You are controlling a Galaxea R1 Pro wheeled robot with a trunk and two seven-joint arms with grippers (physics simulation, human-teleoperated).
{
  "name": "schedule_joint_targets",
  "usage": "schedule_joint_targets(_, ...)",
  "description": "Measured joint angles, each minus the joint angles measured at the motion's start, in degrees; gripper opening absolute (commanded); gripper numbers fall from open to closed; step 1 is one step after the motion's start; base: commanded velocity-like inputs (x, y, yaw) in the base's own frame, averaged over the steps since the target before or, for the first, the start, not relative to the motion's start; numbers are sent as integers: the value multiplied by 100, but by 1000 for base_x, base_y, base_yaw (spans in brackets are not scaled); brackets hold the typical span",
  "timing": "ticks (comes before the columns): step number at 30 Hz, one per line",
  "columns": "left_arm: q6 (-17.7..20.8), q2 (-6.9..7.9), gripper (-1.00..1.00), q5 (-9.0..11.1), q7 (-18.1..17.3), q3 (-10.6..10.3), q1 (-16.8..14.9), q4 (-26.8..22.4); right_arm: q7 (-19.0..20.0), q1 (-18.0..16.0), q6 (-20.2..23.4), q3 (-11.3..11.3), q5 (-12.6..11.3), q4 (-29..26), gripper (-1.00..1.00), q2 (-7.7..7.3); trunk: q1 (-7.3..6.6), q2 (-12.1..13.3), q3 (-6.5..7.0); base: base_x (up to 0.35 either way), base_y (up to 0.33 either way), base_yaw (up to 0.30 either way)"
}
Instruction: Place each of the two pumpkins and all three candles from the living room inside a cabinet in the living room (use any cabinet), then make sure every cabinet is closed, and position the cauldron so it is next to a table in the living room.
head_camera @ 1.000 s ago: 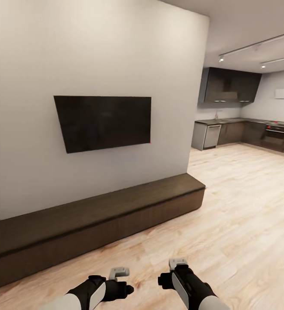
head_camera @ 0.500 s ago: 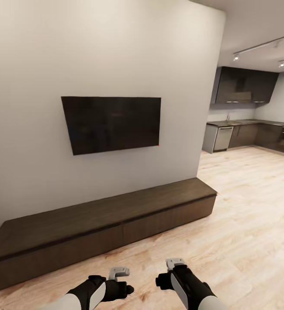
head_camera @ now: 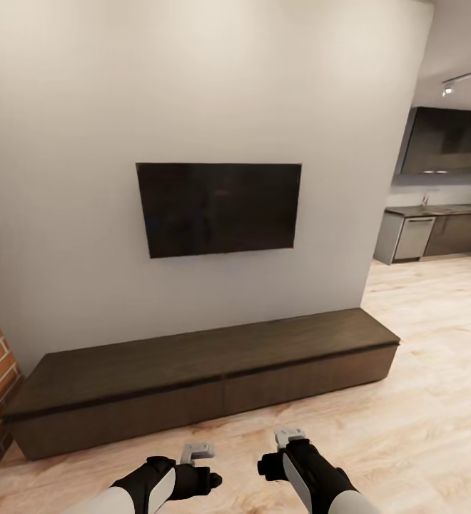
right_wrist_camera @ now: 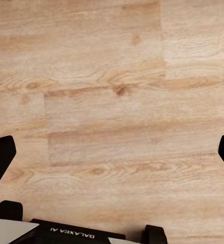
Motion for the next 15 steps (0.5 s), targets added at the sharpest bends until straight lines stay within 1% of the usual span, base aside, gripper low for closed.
schedule_joint_targets(4, -1, 0, 100, 0, 0, 1, 0, 1, 4, 1, -2, -2, 0, -5, 100, 0, 0, 0, 7, 147, -11, 109)
schedule_joint_targets(9, -1, -1, 100, 0, 1, 5, -1, 1, 7, 1, -4, -3, 0, -9, 100, 0, 1, 0, 10, 110, -3, 32)
schedule_joint_targets(15, -1, 1, 100, 0, 0, 5, -1, 2, 7, 1, -4, -2, 0, -11, 100, 0, 2, 0, 10, 20, 0, 4)
